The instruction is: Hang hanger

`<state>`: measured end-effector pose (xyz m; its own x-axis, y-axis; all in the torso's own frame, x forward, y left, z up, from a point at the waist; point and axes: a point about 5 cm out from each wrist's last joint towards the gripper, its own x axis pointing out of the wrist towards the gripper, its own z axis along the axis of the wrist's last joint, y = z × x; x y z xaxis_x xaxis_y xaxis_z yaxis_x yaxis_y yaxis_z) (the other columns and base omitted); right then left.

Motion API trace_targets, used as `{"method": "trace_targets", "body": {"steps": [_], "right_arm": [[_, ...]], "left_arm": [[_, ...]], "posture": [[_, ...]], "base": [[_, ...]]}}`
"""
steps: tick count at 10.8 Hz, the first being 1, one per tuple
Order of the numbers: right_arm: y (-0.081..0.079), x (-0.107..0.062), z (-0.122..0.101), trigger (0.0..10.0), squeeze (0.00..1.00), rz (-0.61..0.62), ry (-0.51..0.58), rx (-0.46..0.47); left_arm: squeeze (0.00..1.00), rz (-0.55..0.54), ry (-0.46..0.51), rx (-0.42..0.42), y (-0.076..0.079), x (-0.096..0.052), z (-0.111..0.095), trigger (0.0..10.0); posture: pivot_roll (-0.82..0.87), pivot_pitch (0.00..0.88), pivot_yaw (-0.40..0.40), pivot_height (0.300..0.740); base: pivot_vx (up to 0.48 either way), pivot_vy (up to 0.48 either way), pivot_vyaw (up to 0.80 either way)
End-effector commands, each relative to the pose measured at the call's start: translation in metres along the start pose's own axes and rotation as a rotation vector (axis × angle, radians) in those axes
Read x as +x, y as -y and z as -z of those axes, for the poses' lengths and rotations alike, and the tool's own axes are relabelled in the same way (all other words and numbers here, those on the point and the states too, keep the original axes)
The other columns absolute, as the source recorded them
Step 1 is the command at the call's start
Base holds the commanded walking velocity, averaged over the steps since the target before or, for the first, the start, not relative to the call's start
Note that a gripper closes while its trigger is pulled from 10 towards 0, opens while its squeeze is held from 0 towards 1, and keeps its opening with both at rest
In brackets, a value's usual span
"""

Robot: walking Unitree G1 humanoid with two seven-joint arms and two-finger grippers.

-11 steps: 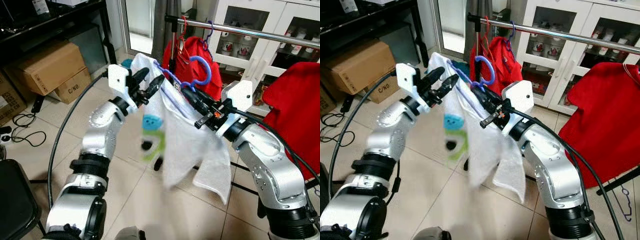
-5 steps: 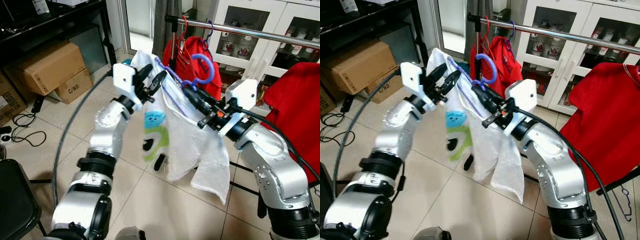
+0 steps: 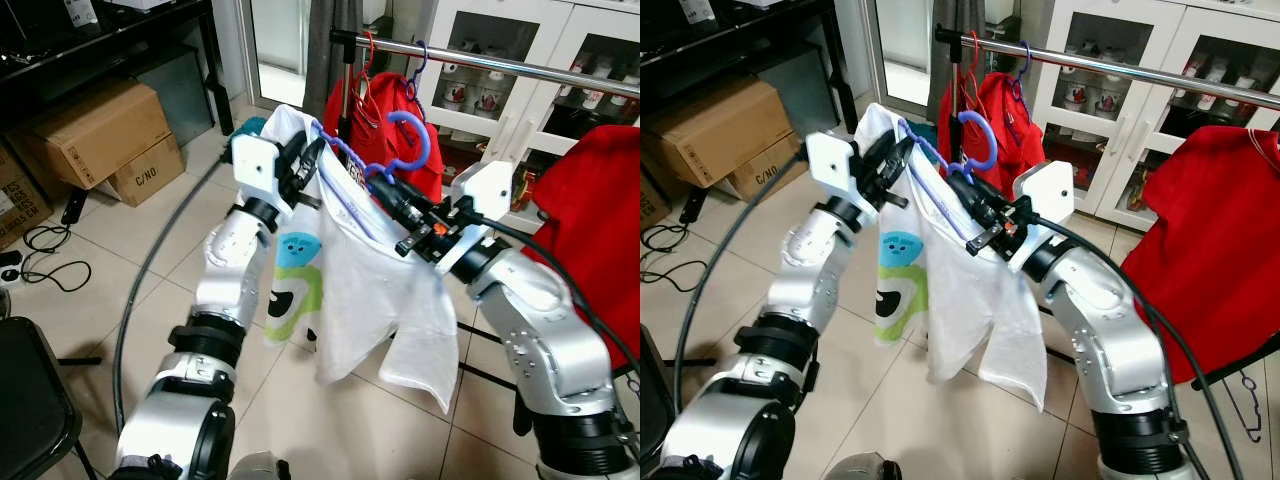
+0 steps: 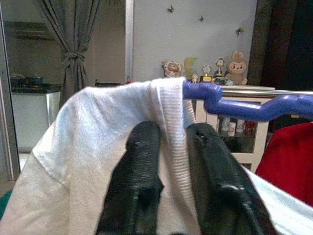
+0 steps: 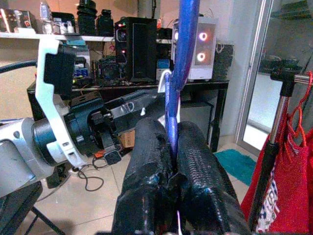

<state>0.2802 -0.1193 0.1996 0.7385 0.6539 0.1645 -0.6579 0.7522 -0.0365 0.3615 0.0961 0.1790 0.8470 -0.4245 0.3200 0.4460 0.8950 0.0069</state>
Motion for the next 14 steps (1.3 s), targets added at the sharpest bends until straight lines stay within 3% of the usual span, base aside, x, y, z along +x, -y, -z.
{"method": "trace_targets", "body": {"steps": [1, 7, 8, 10, 11, 12, 14], "right_arm": [[-0.001, 0.0, -0.004, 0.0, 0.0, -0.001, 0.03, -0.011], [0.001, 0.0, -0.003, 0.0, 0.0, 0.0, 0.022, -0.006], [0.003, -0.002, 0.001, 0.0, 0.0, 0.013, -0.026, -0.03], [0.01, -0.006, 0.013, 0.0, 0.0, 0.018, -0.187, -0.157], [0.012, -0.009, 0.02, 0.0, 0.0, -0.004, -0.276, -0.226], [0.011, -0.011, 0.023, 0.0, 0.0, -0.023, -0.304, -0.232], [0.011, -0.014, 0.026, 0.0, 0.0, -0.045, -0.351, -0.245]], "left_arm": [[0.0, -0.02, -0.016, 0.008, 0.0, -0.001, 0.004, 0.0], [0.0, -0.099, -0.056, -0.016, -0.016, -0.005, 0.008, 0.0], [0.0, -0.052, -0.022, -0.031, -0.015, -0.004, 0.002, 0.0], [0.0, 0.174, 0.006, -0.078, -0.005, -0.006, -0.013, 0.0], [0.0, 0.337, -0.002, -0.134, 0.001, -0.01, -0.022, 0.0], [0.0, 0.454, -0.023, -0.144, 0.005, -0.015, -0.027, 0.0], [0.0, 0.469, -0.074, -0.113, -0.005, -0.014, -0.033, 0.0]], "posture": [[0.01, 0.0, 0.008, 0.74], [0.01, 0.0, 0.015, 0.74], [0.01, 0.0, 0.015, 0.74], [0.01, 0.0, 0.017, 0.74], [0.01, 0.0, 0.017, 0.74], [0.02, 0.0, 0.013, 0.74], [0.01, 0.0, 0.016, 0.74]], "base": [[0.0, 0.0, 0.0], [0.0, 0.0, 0.0], [0.0, 0.0, 0.0], [0.0, 0.0, 0.0], [0.0, 0.0, 0.0], [0.0, 0.0, 0.0], [0.0, 0.0, 0.0]]}}
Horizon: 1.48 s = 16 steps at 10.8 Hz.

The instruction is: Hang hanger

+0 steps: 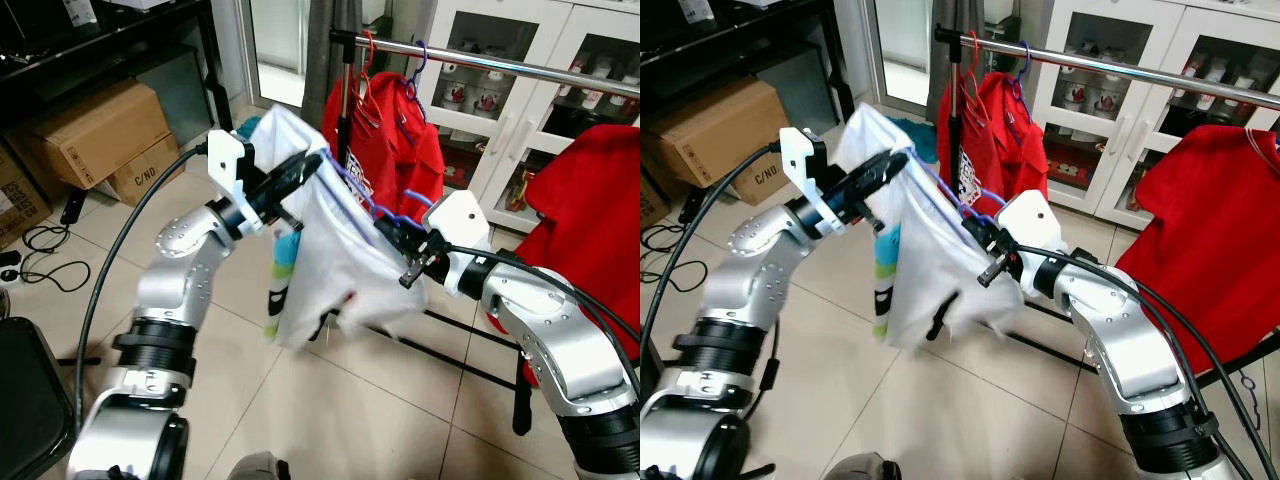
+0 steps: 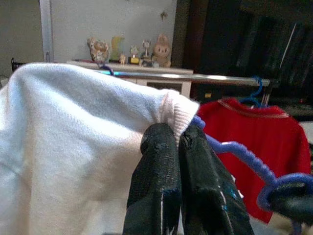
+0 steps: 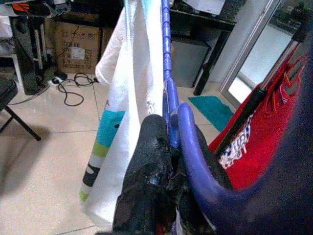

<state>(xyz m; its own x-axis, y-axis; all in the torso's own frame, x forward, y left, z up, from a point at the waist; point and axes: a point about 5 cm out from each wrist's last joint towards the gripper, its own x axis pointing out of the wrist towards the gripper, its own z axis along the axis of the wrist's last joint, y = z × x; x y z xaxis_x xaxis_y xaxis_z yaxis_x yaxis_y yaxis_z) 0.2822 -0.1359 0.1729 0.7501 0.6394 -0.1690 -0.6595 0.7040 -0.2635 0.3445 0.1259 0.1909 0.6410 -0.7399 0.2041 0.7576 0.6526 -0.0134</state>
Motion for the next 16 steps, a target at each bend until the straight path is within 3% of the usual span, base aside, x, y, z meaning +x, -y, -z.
{"method": "trace_targets", "body": {"steps": [1, 3, 4, 5, 6, 8, 10, 11, 14, 15, 16], "right_arm": [[0.001, -0.001, -0.003, 0.0, 0.0, 0.01, 0.01, 0.019], [0.011, -0.004, -0.012, 0.0, 0.0, 0.065, 0.086, 0.096], [0.019, -0.008, -0.02, 0.0, 0.0, 0.109, 0.164, 0.177], [0.021, -0.012, -0.027, 0.0, 0.0, 0.108, 0.234, 0.244], [0.021, -0.014, -0.029, 0.0, 0.0, 0.101, 0.255, 0.263], [0.015, -0.017, -0.037, 0.0, 0.0, 0.05, 0.307, 0.294], [0.019, -0.016, -0.03, 0.0, 0.0, 0.101, 0.254, 0.307], [0.02, -0.016, -0.028, 0.0, 0.0, 0.112, 0.234, 0.307], [0.023, -0.016, -0.023, 0.0, 0.0, 0.12, 0.167, 0.264], [0.022, -0.015, -0.02, 0.0, 0.0, 0.115, 0.116, 0.209], [0.021, -0.015, -0.019, 0.0, 0.0, 0.115, 0.096, 0.191]], "left_arm": [[0.0, 0.035, -0.013, 0.069, 0.004, 0.01, -0.009, 0.0], [0.0, -0.251, -0.112, 0.196, -0.024, 0.001, -0.001, 0.0], [0.0, -0.472, -0.05, 0.176, -0.042, -0.008, -0.005, 0.0], [0.0, -0.596, -0.004, 0.108, -0.051, -0.016, -0.002, 0.0], [0.0, -0.613, -0.009, 0.093, -0.052, -0.018, 0.001, 0.0], [0.0, -0.466, 0.018, 0.025, -0.029, -0.005, 0.016, 0.0], [0.0, -0.224, 0.188, -0.069, 0.006, 0.008, 0.008, 0.0], [0.0, -0.179, 0.215, -0.081, 0.014, 0.01, 0.008, 0.0], [0.0, -0.205, 0.264, -0.033, 0.01, 0.005, 0.0, 0.0], [0.0, -0.157, 0.168, 0.071, 0.008, 0.003, 0.001, 0.0], [0.0, -0.162, 0.113, 0.114, 0.005, 0.002, 0.004, 0.0]], "posture": [[0.01, 0.0, 0.017, 0.74], [0.01, 0.0, 0.021, 0.74], [0.01, 0.0, 0.021, 0.74], [0.0, 0.0, 0.021, 0.74], [0.0, 0.0, 0.021, 0.74], [0.0, 0.0, 0.015, 0.74], [0.0, 0.0, 0.01, 0.74], [-0.01, 0.0, 0.008, 0.74], [-0.01, 0.0, 0.001, 0.74], [0.0, 0.0, -0.001, 0.74], [0.0, 0.0, -0.002, 0.74]], "base": [[0.0, 0.0, 0.0], [0.0, 0.0, 0.0], [0.0, 0.0, 0.0], [0.0, 0.0, 0.0], [0.0, 0.0, 0.0], [0.0, 0.0, 0.0], [0.0, 0.0, 0.0], [0.0, 0.0, 0.0], [0.0, 0.0, 0.0], [0.0, 0.0, 0.0], [0.0, 0.0, 0.0]]}}
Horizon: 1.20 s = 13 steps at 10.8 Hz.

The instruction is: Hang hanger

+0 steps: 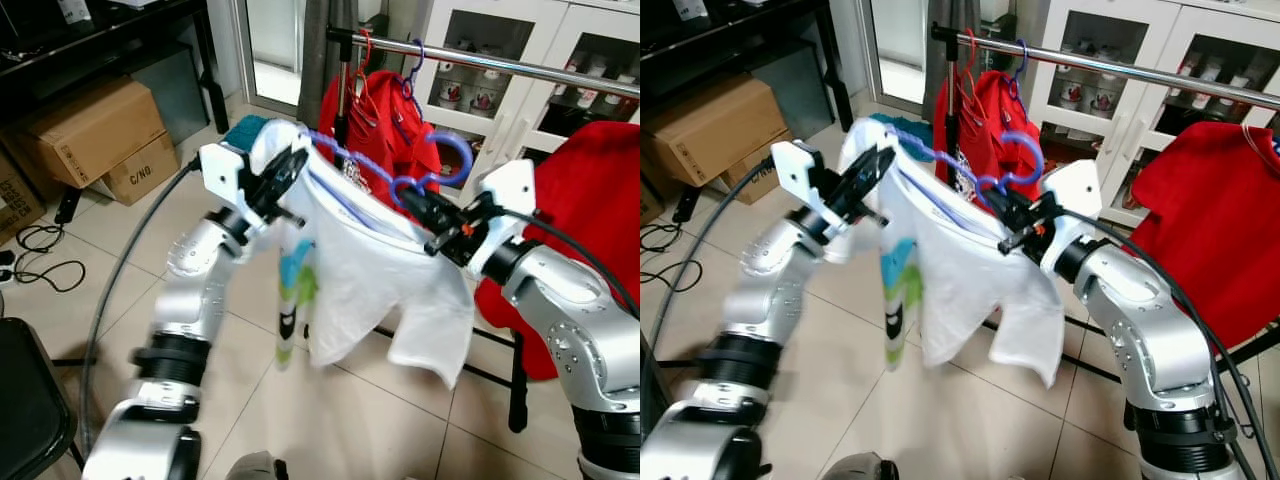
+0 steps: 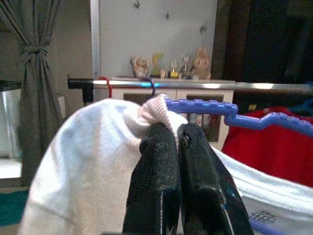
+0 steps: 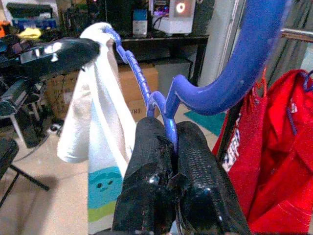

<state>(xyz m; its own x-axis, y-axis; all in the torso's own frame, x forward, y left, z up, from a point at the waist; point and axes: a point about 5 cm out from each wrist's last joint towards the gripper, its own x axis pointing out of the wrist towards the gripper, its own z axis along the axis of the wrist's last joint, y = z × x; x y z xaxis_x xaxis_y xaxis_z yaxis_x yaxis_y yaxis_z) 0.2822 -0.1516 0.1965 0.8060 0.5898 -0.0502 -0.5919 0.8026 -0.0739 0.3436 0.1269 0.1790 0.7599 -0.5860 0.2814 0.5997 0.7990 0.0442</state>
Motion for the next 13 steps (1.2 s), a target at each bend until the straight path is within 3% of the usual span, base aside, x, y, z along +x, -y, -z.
{"method": "trace_targets", "body": {"steps": [1, 3, 5, 6, 7, 8, 11, 13], "right_arm": [[0.003, 0.001, 0.001, 0.0, 0.0, 0.016, -0.038, -0.027], [0.001, 0.002, 0.001, 0.0, 0.0, 0.003, -0.038, -0.022], [-0.001, 0.003, -0.001, 0.0, 0.0, -0.019, -0.015, -0.003], [-0.001, 0.006, 0.0, 0.0, 0.0, -0.017, -0.013, 0.008], [-0.001, 0.01, 0.0, 0.0, 0.0, -0.012, -0.012, 0.016], [-0.003, 0.012, 0.002, 0.0, 0.0, -0.007, -0.017, 0.027], [-0.005, 0.018, 0.01, 0.0, 0.0, 0.003, -0.026, 0.058], [-0.004, 0.019, 0.012, 0.0, 0.0, 0.006, -0.03, 0.057]], "left_arm": [[0.0, 0.017, 0.0, 0.049, 0.0, 0.005, -0.005, 0.0], [0.0, -0.081, -0.125, 0.087, -0.01, 0.001, 0.01, 0.0], [0.0, -0.215, -0.145, 0.076, -0.02, -0.001, 0.015, 0.0], [0.0, -0.189, -0.074, -0.02, -0.01, 0.005, 0.01, 10.0], [0.0, -0.138, -0.062, -0.024, -0.004, 0.006, 0.009, 10.0], [1.0, -0.133, -0.06, -0.005, -0.004, 0.004, 0.008, 10.0], [1.0, -0.187, -0.05, 0.073, 0.001, -0.002, 0.002, 10.0], [1.0, -0.26, -0.084, 0.068, 0.001, -0.014, 0.013, 10.0]], "posture": [[0.0, 0.0, -0.001, 0.74], [-0.01, 0.0, -0.001, 0.74], [0.0, 0.0, -0.009, 0.74], [0.0, 0.0, -0.013, 0.74], [0.0, 0.0, -0.016, 0.74], [0.01, 0.0, -0.016, 0.74], [-0.01, 0.0, -0.004, 0.74], [-0.01, 0.0, -0.004, 0.74]], "base": [[0.0, 0.0, 0.0], [0.0, 0.0, 0.0], [0.0, 0.0, 0.0], [0.0, 0.0, 0.0], [0.0, 0.0, 0.0], [0.0, 0.0, 0.0], [0.0, 0.0, 0.0], [0.0, 0.0, 0.0]]}}
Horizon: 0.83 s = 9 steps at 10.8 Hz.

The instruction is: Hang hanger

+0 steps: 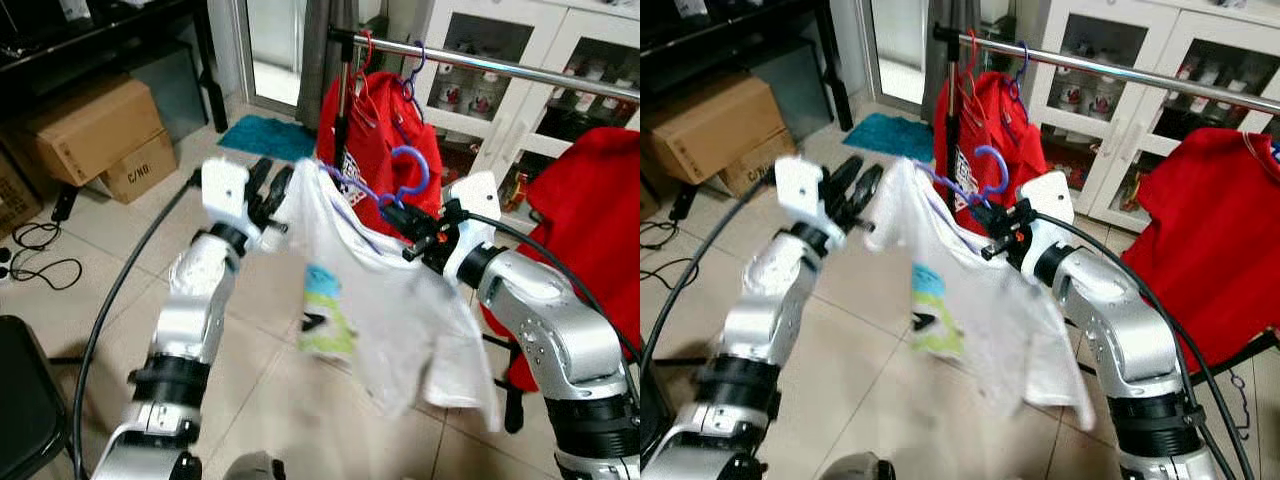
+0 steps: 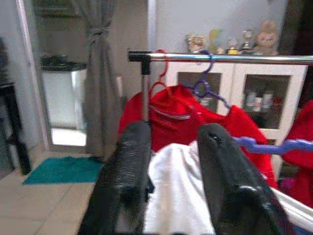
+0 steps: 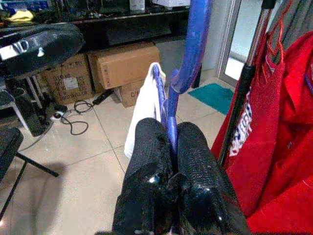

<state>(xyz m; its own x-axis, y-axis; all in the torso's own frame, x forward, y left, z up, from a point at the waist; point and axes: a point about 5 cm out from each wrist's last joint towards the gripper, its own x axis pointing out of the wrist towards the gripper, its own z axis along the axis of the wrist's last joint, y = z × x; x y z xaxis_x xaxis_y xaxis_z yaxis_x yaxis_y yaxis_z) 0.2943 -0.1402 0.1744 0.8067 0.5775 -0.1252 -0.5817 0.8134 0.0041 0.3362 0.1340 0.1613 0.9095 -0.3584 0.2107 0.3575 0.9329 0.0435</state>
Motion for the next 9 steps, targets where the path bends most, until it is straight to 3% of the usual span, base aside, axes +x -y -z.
{"method": "trace_targets", "body": {"steps": [1, 2, 4, 6, 7, 9], "right_arm": [[0.0, 0.001, -0.009, 0.0, 0.0, -0.006, 0.049, -0.028], [-0.003, 0.001, -0.01, 0.0, 0.0, -0.031, 0.052, -0.071], [-0.004, 0.003, -0.014, 0.0, 0.0, -0.037, 0.08, -0.132], [-0.013, 0.006, -0.016, 0.0, 0.0, -0.091, 0.132, -0.121], [-0.021, 0.009, -0.012, 0.0, 0.0, -0.131, 0.139, -0.11], [-0.03, 0.01, -0.014, 0.0, 0.0, -0.192, 0.191, -0.037]], "left_arm": [[1.0, -0.03, -0.014, 0.002, -0.002, 0.001, 0.002, 10.0], [0.0, -0.015, -0.05, -0.059, 0.001, 0.006, 0.007, 10.0], [0.0, 0.063, -0.15, -0.159, 0.015, 0.01, 0.021, 10.0], [0.0, 0.091, -0.206, -0.243, 0.03, 0.014, 0.032, 10.0], [0.0, 0.091, -0.26, -0.227, 0.034, 0.016, 0.038, 10.0], [0.0, 0.06, -0.245, -0.156, 0.033, 0.02, 0.036, 10.0]], "posture": [[-0.01, 0.0, -0.009, 0.74], [-0.01, 0.0, -0.01, 0.74], [-0.02, 0.0, -0.012, 0.74], [-0.02, 0.0, -0.015, 0.74], [-0.02, 0.0, -0.012, 0.74], [-0.02, 0.0, -0.011, 0.74]], "base": [[0.0, 0.0, 0.0], [0.0, 0.0, 0.0], [0.0, 0.0, 0.0], [0.0, 0.0, 0.0], [0.0, 0.0, 0.0], [0.0, 0.0, 0.0]]}}
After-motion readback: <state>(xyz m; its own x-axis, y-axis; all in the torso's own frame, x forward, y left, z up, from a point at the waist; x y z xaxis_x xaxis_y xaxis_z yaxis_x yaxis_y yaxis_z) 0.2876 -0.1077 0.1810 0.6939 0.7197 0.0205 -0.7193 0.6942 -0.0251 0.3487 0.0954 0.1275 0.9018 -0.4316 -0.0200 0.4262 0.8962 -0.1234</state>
